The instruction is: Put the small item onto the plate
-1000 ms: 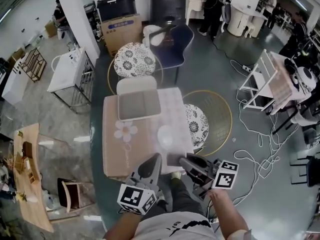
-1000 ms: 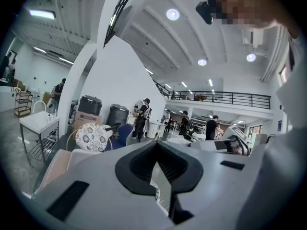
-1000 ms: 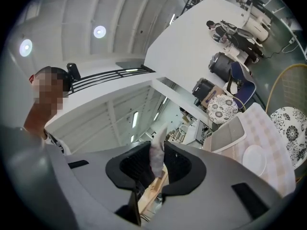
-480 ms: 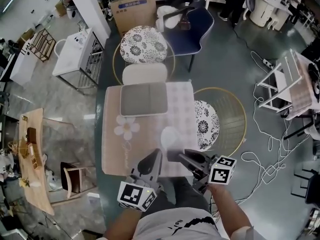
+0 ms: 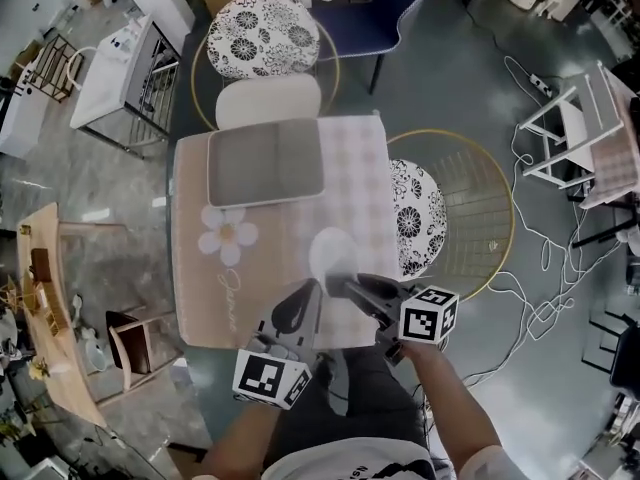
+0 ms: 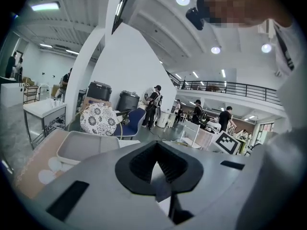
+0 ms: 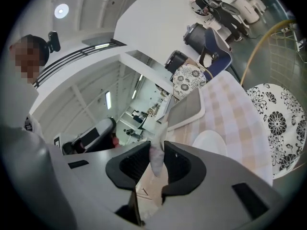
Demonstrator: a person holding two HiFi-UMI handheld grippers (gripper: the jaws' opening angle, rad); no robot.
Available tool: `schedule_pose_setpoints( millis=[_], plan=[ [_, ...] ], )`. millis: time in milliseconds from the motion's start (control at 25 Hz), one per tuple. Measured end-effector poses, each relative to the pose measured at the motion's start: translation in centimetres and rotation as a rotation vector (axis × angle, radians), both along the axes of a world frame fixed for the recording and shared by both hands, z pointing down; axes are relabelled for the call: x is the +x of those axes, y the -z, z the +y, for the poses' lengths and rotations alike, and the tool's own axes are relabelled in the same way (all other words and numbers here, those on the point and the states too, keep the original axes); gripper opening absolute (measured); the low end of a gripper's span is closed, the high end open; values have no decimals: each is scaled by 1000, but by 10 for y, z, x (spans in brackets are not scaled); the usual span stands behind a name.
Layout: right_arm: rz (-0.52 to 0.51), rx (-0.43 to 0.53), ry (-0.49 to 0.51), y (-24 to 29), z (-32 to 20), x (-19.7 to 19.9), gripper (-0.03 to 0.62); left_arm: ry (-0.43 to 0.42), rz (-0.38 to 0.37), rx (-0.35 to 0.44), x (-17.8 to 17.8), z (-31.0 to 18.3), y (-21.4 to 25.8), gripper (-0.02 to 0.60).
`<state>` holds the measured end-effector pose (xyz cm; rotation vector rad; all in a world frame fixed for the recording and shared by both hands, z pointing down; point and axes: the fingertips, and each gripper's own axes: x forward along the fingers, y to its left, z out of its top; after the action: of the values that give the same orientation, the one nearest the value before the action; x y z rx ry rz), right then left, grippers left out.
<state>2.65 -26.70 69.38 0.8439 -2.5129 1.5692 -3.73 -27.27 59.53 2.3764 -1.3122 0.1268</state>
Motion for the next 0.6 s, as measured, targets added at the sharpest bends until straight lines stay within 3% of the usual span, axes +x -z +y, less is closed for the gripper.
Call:
schedule_pose_setpoints(
  millis=[280,600],
  plan=[
    [97,-66,-1,-72,-2,-3,92,-11,-22,-34,-3,0,-65,5],
    [245,-98,34,-111,-3,-8,92,-5,-15,-69,-8,2,-94,5]
  ],
)
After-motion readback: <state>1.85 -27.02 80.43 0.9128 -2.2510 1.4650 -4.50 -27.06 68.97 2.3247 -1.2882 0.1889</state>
